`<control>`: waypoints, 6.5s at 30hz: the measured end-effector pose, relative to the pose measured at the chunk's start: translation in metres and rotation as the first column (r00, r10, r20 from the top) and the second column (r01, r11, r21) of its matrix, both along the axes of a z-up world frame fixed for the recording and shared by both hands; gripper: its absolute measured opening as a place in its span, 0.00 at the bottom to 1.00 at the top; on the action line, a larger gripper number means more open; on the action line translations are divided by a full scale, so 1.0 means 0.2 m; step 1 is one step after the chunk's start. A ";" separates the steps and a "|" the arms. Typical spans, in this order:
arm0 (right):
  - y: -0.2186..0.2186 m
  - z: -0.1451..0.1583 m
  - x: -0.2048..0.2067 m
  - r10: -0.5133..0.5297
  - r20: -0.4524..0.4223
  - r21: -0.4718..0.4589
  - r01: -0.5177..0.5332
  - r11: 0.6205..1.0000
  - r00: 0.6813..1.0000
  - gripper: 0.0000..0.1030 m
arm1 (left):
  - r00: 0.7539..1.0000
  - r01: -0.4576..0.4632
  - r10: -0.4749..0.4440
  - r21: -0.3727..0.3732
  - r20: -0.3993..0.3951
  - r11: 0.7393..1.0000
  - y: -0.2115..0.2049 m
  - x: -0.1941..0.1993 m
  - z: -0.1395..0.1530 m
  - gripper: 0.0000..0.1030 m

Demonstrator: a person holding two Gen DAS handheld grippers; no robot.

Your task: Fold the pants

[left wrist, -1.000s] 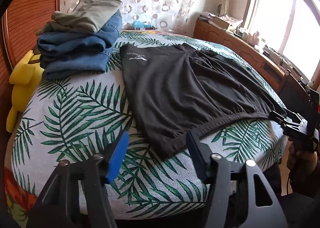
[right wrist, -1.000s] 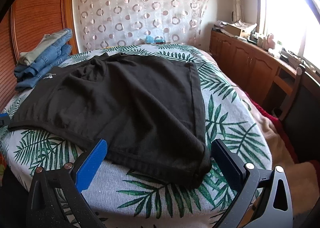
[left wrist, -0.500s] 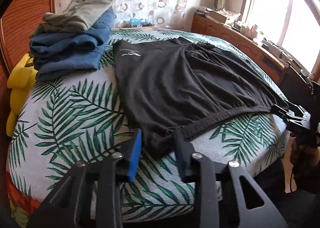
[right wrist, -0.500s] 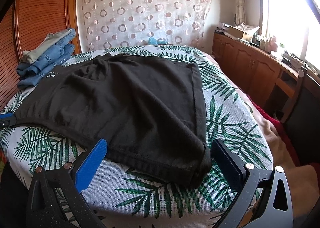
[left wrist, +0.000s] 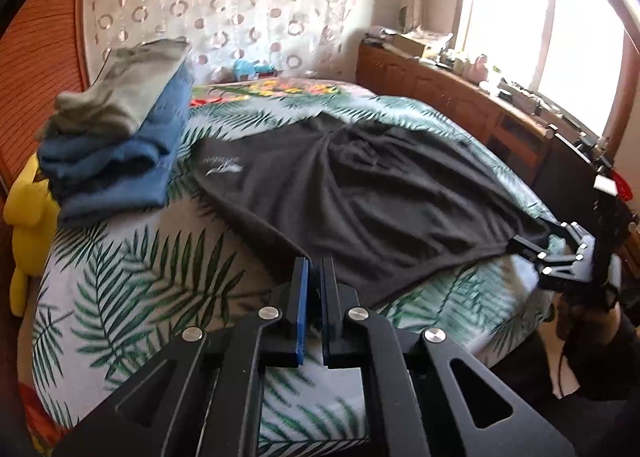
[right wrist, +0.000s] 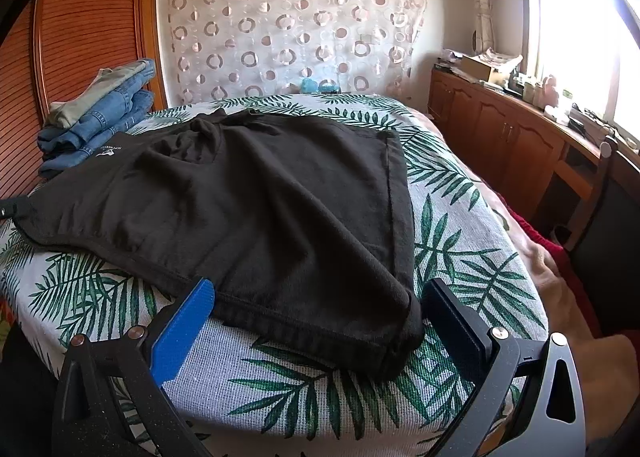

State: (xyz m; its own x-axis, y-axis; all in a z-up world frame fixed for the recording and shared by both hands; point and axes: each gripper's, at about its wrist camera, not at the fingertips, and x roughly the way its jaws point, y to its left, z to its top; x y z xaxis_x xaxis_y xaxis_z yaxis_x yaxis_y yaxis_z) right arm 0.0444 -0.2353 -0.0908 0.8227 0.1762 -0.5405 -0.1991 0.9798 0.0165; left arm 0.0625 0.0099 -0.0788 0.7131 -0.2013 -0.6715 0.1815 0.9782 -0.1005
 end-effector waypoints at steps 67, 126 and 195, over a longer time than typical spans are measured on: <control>0.29 0.01 0.18 0.279 -0.059 0.071 -0.274 0.959 0.959 0.60 | 0.995 -0.011 0.012 -0.012 0.099 1.000 -0.08 0.18 0.06 0.84; 0.39 0.05 0.30 0.383 -0.105 0.011 -0.384 0.923 0.918 0.34 | 0.998 -0.014 0.020 0.104 -0.052 0.994 -0.14 0.21 -0.18 0.84; -0.25 0.25 -0.05 0.069 -0.063 0.124 -0.060 0.990 0.996 0.02 | 0.986 0.159 -0.153 0.091 -0.065 0.983 -0.57 0.34 -0.17 0.84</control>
State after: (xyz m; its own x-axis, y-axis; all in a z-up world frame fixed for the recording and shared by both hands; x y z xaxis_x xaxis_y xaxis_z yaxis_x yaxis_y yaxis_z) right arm 0.0349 -0.2848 -0.0404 0.7704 0.2956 -0.5649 -0.2562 0.9549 0.1502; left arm 0.1312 -0.1037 -0.1129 0.6379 -0.2395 -0.7319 0.3291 0.9440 -0.0222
